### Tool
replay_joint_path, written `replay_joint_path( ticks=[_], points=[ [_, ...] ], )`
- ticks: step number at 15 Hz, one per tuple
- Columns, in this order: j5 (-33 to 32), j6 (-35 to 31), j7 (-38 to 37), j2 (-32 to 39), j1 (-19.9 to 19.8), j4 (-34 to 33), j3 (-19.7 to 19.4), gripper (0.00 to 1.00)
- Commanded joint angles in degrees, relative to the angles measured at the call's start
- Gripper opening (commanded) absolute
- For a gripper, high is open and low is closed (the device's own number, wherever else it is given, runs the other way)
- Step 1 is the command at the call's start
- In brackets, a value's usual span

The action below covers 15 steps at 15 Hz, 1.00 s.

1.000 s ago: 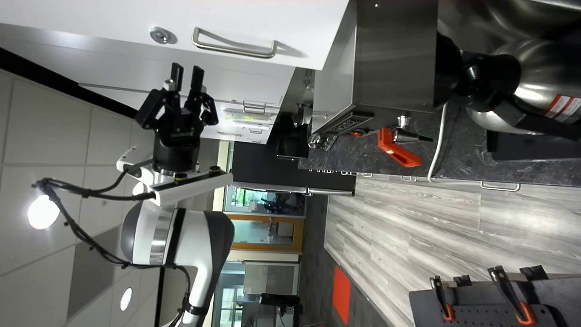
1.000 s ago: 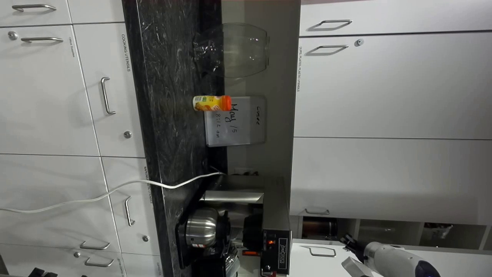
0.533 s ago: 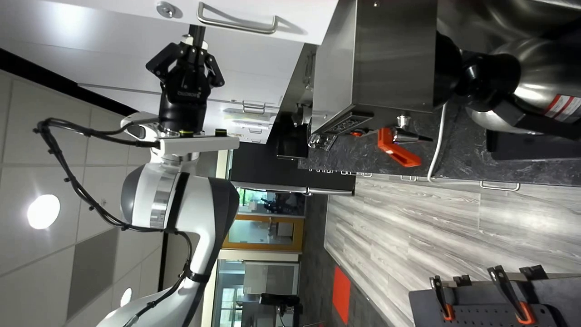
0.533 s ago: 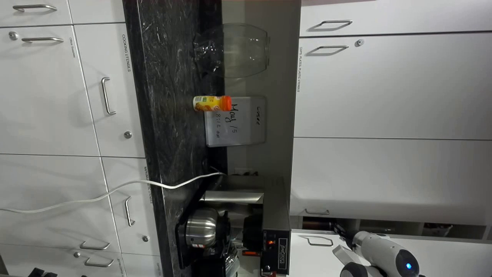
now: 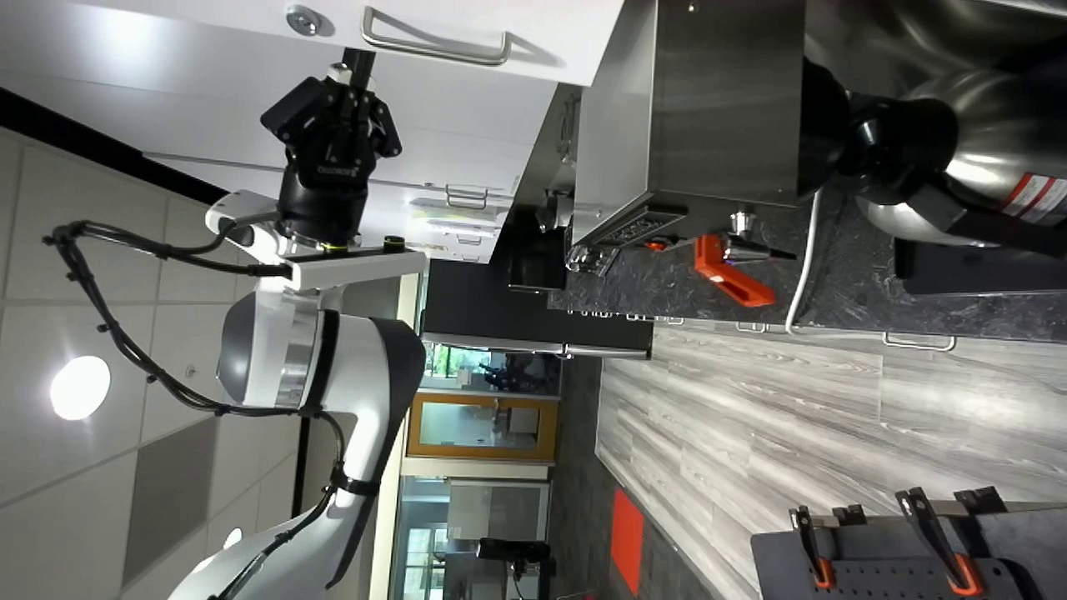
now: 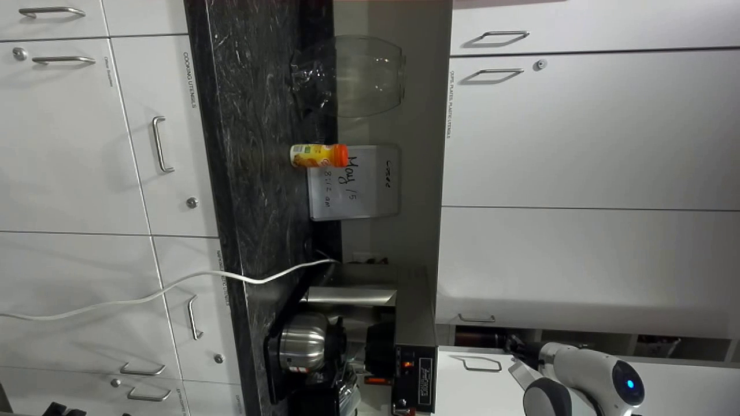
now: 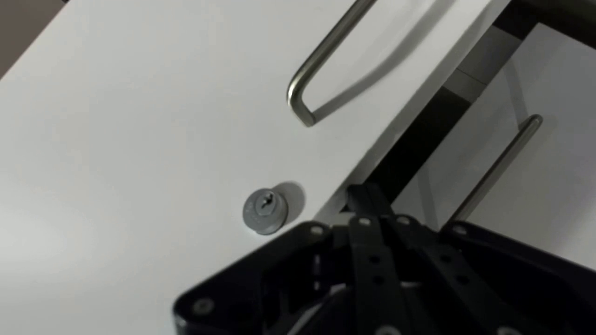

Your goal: Open the right door of the cabinet above the coffeemaker

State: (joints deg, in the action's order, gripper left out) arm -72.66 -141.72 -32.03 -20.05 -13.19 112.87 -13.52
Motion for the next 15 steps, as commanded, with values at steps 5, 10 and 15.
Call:
replay_joint_path(
  ticks=[5, 10, 15],
  points=[
    [0.2, 11.03, 1.7, -7.2, -3.42, 3.74, 0.15, 0.0],
    [-0.63, 9.77, 1.37, -12.4, -4.6, 9.02, -1.03, 0.0],
    [-1.74, 8.7, 1.12, -17.74, -5.79, 13.56, -2.17, 0.0]
  ],
)
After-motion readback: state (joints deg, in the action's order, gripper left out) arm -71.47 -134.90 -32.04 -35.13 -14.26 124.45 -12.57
